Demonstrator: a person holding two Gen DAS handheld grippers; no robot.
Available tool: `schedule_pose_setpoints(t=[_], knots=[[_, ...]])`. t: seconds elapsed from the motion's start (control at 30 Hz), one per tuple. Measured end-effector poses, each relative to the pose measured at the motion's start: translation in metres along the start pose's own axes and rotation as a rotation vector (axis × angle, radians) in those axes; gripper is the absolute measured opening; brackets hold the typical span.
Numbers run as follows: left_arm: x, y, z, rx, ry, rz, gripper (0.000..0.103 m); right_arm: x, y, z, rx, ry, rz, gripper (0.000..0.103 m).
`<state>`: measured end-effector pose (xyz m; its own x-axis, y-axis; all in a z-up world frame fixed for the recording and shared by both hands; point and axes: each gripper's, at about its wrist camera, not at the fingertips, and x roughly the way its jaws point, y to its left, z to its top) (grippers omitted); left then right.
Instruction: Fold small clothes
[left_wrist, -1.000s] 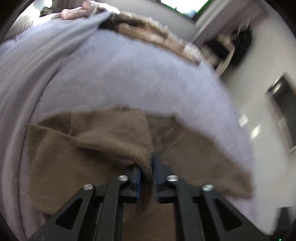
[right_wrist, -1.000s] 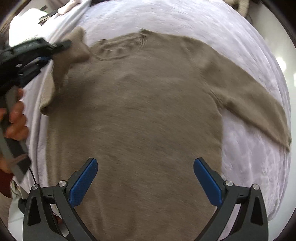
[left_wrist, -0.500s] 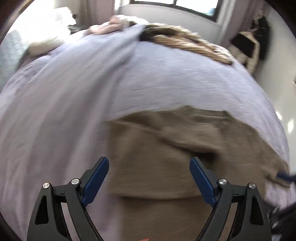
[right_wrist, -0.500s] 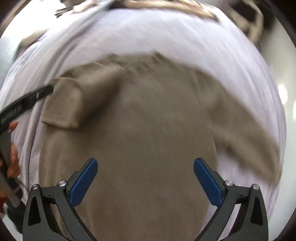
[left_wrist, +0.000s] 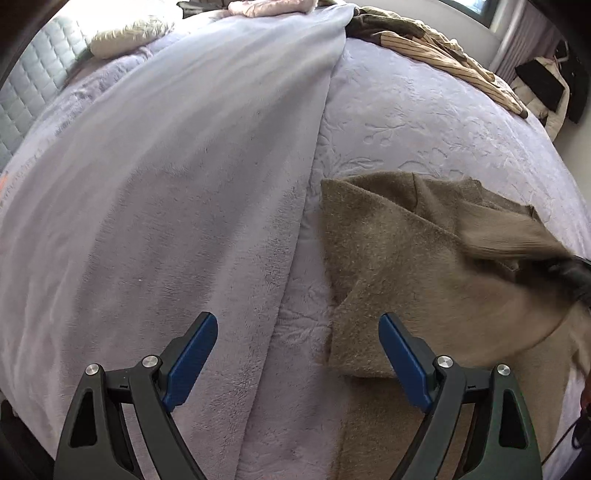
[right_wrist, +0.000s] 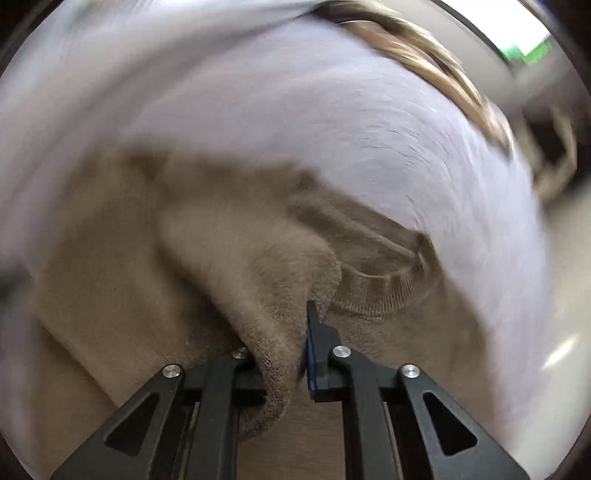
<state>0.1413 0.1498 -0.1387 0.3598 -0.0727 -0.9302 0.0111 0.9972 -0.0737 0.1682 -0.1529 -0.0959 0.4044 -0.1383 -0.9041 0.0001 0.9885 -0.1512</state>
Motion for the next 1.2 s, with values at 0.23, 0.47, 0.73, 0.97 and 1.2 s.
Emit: schedule_pose_setpoints(t=[0.23,0.47,0.73,0.97,1.2], knots=[[0.01,0.005,0.016,-0.017,0.016,-0.066,0.09,0.007,-0.138,-0.068,0.672,-0.071,0.337,0.021],[0.025,-0.025,0.044,0.093,0.017,-0.053,0.09,0.019,-0.156,-0.097,0.811,-0.037,0.407,0.071],[0.048,-0.044,0.06,0.121,0.049,0.019,0.09,-0.003,-0.14,-0.059,0.547,-0.006,0.094,0.071],[0.059,-0.055,0.059,0.101,0.082,0.031,0.089,0.043,-0.087,-0.006,0.241,0.114,-0.165,0.018],[0.059,-0.058,0.054,0.117,0.073,0.026,0.089,-0.011,-0.177,-0.073,0.667,-0.151,0.141,0.011]])
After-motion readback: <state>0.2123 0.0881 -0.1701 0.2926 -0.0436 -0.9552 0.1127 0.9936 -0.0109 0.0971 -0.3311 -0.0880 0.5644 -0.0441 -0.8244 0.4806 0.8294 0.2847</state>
